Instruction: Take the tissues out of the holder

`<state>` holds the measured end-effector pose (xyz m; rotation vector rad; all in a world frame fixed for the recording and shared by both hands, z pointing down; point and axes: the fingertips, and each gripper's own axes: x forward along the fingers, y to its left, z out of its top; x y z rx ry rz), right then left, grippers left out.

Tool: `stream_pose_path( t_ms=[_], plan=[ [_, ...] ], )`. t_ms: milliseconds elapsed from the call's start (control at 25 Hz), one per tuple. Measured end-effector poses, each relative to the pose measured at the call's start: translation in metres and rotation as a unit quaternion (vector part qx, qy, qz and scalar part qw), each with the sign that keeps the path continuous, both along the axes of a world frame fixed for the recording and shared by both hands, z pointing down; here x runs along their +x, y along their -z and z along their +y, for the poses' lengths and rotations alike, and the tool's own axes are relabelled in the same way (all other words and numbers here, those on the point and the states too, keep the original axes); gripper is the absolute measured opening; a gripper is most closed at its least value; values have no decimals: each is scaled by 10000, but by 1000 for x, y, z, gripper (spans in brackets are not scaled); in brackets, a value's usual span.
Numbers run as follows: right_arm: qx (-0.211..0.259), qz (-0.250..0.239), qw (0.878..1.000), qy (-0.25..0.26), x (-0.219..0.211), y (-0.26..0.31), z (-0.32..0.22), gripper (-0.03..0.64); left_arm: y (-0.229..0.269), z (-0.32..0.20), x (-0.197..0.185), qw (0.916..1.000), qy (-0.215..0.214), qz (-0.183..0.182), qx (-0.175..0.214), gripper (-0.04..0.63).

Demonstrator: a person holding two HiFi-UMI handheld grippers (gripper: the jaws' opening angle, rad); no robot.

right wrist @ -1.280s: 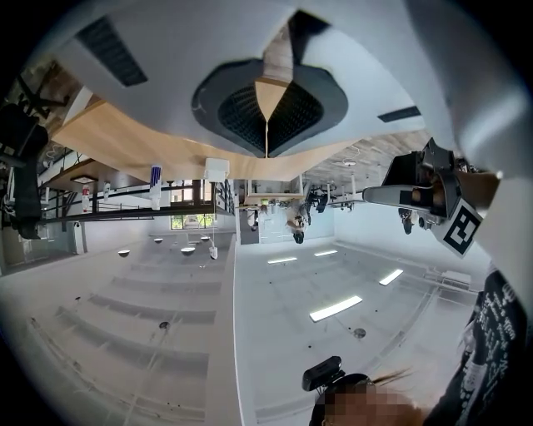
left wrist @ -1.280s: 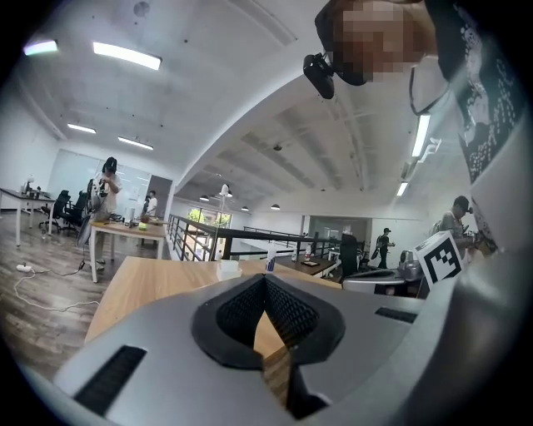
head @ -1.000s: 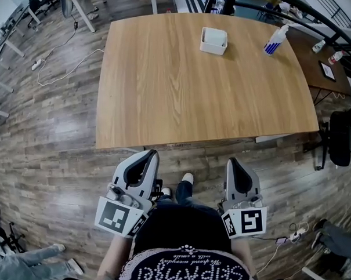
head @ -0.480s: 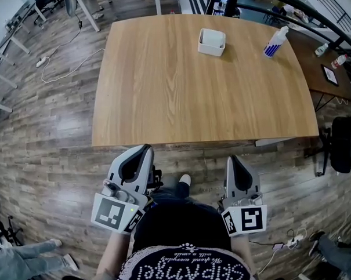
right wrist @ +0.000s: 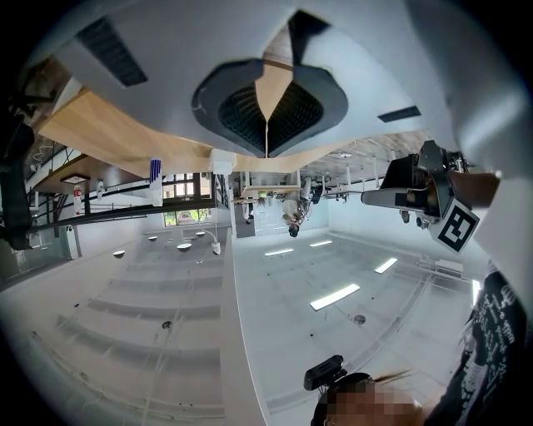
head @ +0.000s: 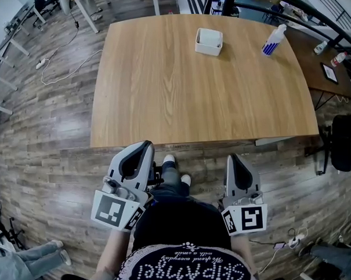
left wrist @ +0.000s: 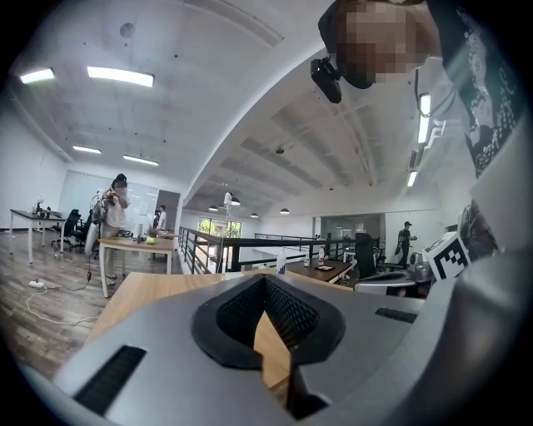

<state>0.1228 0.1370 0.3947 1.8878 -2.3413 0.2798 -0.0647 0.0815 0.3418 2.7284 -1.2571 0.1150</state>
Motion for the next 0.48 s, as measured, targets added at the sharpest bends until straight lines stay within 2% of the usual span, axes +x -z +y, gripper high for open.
stream_pose_path(
  t_ms=[480],
  plan=[
    [-44, 69, 9999, -130, -2, 0, -27, 15, 2, -36, 31, 9986, -510, 62, 149, 5]
  ],
)
